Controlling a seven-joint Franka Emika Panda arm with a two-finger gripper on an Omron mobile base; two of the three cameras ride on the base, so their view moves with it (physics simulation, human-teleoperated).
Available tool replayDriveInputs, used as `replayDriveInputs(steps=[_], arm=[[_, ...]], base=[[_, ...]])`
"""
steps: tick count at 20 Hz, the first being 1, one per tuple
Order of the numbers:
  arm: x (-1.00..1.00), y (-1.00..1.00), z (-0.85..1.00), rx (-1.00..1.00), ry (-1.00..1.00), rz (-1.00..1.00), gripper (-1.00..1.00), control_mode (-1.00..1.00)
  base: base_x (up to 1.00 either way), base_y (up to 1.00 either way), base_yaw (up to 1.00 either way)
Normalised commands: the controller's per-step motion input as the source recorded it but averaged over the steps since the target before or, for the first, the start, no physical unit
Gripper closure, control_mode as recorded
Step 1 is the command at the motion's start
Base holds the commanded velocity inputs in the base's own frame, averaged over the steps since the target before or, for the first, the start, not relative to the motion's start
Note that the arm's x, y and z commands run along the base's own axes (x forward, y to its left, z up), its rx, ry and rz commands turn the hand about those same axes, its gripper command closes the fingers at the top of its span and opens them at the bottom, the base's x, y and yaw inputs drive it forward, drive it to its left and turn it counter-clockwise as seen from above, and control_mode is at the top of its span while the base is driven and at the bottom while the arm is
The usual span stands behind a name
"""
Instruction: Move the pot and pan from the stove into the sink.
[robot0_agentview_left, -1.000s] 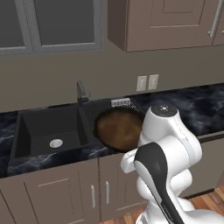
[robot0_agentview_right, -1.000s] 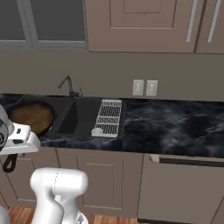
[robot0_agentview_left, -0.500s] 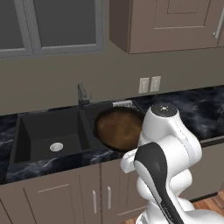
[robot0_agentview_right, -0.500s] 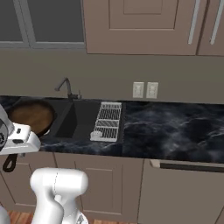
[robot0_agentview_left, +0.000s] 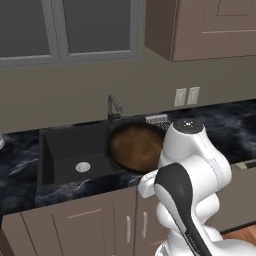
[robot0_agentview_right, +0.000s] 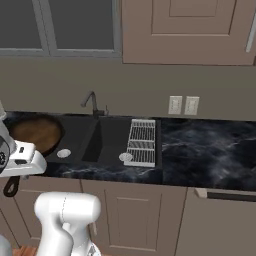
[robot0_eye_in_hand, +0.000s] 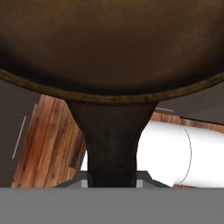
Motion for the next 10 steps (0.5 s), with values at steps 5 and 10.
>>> replayDriveInputs(steps=[5,10], arm=[[0.0,0.0,0.0,0.0,0.0,0.0,1.0,1.0],[0.0,0.0,0.0,0.0,0.0,0.0,1.0,1.0]], base=[[0.13,0.49,0.0],[0.0,0.02,0.0]])
